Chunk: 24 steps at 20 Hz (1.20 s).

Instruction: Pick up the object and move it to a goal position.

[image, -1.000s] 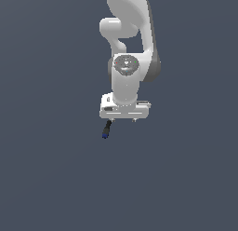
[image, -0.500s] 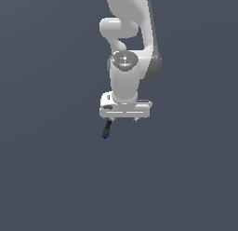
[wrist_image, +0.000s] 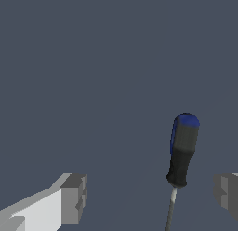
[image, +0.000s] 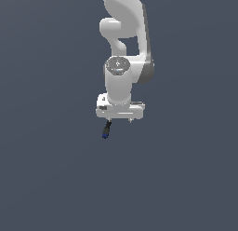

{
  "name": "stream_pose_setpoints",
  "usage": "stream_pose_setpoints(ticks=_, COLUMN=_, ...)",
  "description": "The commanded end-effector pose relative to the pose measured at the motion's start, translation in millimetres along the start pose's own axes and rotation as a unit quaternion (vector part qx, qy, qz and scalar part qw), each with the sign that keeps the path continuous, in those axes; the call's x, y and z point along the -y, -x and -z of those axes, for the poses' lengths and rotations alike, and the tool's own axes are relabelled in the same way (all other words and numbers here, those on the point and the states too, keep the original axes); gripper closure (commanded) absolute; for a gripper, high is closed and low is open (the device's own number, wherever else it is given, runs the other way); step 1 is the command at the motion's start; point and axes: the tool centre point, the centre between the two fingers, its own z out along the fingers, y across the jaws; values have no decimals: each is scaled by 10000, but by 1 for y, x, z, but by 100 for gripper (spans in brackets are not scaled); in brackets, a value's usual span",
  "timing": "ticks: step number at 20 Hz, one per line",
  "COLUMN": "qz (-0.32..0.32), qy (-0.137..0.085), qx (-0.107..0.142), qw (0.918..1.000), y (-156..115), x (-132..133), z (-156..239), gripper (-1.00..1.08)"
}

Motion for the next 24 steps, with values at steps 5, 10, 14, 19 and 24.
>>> stream_pose_setpoints(ticks=5, qz=-286, qy=49, qx=-51, qw=9996, y=25, x=-32, z=-33, gripper=-92)
stream_pose_setpoints(ticks=10, qz=-484, qy=89, qx=-88, qw=9987, y=45, x=-52, z=-54, gripper=-92)
stream_pose_setpoints(ticks=14, qz=-586, qy=111, qx=-107, qw=9982, y=56, x=-63, z=-64, gripper=-92)
stream_pose_setpoints(ticks=19, qz=-642, qy=124, qx=-117, qw=9978, y=63, x=-68, z=-69, gripper=-92)
stream_pose_setpoints(ticks=24, qz=-636, qy=123, qx=-111, qw=9978, y=62, x=-68, z=-71, gripper=-92)
